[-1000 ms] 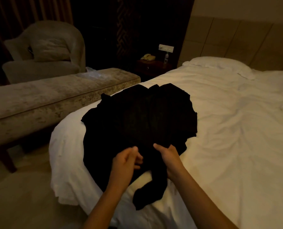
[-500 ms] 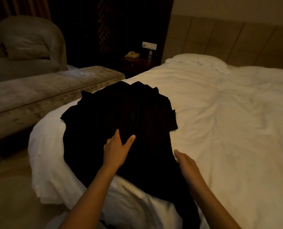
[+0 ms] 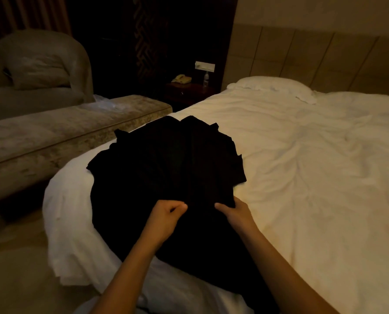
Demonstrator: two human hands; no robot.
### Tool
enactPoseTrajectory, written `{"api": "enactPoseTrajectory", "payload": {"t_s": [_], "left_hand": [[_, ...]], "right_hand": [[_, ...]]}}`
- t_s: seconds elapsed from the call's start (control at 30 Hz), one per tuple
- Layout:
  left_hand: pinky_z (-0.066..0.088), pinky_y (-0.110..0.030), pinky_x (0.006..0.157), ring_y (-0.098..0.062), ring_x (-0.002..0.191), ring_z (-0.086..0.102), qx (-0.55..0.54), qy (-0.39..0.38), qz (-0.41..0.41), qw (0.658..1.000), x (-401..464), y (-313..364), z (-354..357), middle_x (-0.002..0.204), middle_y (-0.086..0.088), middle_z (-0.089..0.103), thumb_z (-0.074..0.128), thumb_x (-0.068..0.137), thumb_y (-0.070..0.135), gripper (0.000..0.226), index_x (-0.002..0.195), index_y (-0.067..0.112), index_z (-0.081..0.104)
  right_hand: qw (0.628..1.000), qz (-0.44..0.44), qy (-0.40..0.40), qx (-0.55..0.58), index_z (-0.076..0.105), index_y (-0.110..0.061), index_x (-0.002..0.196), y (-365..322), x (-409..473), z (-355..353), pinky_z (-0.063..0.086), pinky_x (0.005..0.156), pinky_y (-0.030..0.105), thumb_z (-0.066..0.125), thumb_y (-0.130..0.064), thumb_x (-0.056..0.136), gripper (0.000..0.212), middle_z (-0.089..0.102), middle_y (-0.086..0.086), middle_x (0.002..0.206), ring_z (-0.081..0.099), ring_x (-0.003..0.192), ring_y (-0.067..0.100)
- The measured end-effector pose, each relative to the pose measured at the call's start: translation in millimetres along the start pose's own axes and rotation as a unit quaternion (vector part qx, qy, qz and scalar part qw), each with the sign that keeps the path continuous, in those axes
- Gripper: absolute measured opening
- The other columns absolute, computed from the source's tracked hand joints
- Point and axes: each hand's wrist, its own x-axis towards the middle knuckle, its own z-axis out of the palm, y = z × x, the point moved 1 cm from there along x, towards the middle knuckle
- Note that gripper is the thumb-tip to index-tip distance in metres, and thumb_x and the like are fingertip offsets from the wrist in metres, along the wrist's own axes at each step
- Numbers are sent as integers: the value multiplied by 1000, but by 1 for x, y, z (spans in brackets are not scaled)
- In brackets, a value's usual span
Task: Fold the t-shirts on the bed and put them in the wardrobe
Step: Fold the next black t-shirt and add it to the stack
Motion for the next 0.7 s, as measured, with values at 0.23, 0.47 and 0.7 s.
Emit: {"api": "enactPoseTrajectory", "payload": {"t_s": [0.23,0.47,0.7], "left_hand": [[43,-11,69,7,71,61,-17,-308,-10,951,-51,38,13,72,19,68,60,96,12,22,88,25,75],[47,-17,66,-6,64,60,23,-297,-12,954,-62,48,28,72,10,70,57,98,19,17,95,23,73],[50,-24,55,-15,58,62,-191,24,-176,965,-48,57,53,73,-10,63,46,103,29,35,87,5,66]], "right_hand": [[980,92,-37,171,66,-13,114,1,-19,-6,54,85,32,55,-53,93,47,70,6,109,67,99,22],[975,80,-69,196,64,-6,121,-4,-28,1,57,77,37,71,-8,85,37,73,14,102,71,92,30],[978,-32,-62,197,68,-14,102,0,-75,-47,56,69,28,67,2,86,22,76,3,92,73,86,21]]}}
